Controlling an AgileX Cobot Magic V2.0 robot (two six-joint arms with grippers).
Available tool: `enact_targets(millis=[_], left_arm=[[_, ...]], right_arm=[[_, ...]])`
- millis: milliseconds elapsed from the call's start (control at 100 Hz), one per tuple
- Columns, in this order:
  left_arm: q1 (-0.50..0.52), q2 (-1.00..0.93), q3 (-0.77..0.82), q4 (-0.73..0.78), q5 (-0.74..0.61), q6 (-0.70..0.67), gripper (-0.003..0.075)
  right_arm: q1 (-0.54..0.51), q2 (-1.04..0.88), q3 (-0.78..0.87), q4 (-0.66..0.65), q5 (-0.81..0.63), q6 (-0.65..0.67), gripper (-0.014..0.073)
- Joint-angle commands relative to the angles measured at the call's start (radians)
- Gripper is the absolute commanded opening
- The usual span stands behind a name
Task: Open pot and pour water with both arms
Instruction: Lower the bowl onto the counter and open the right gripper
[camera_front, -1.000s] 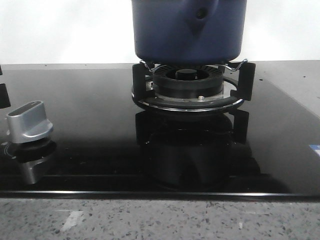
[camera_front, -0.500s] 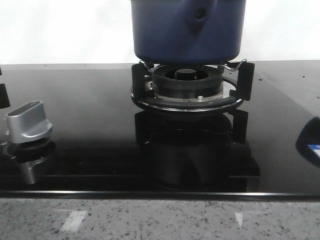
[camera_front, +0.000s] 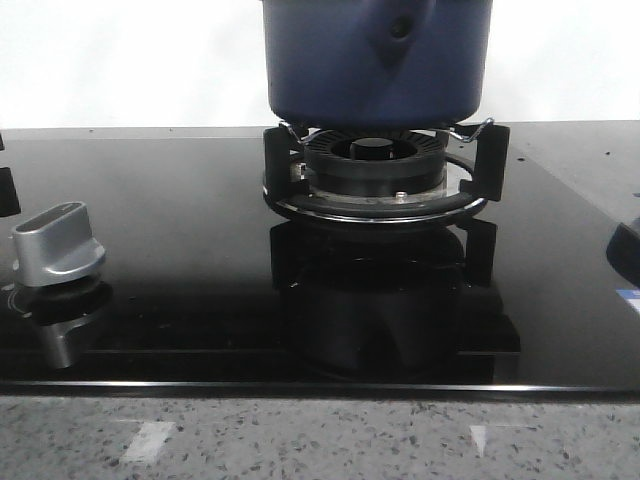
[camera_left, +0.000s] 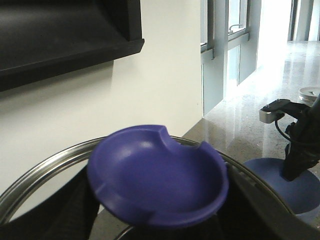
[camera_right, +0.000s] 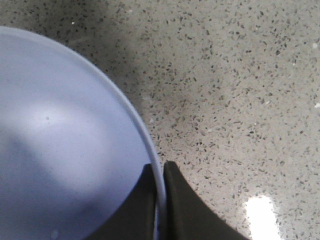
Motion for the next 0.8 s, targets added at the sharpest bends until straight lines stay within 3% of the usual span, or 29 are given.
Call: enact_targets(millis=[0, 90, 260, 330, 790], left_arm=[[-0.008, -0.040, -0.034, -0.089, 0.012, 0.003, 0.0305], [-0.008, -0.040, -0.034, -0.089, 0.012, 0.003, 0.0305], [-0.008, -0.040, -0.034, -0.089, 0.012, 0.003, 0.0305], [-0.008, -0.037, -0.034, -0.089, 0.013, 0.003, 0.0305], [-0.058, 0.092, -0.034, -0.093, 0.072, 0.013, 0.0305]], right_arm=[[-0.006, -0.030, -0.024, 0.000, -0.038, 0.002, -0.0039], [-0.006, -0.030, -0.024, 0.000, -0.042, 0.002, 0.0031], [-0.006, -0.030, -0.026, 0.000, -0.045, 0.002, 0.0297], [-0.006, -0.036, -0.040, 0.000, -0.038, 0.002, 0.0358], [-0.006, -0.197, -0.213, 0.087, 0.041, 0.002, 0.0363]])
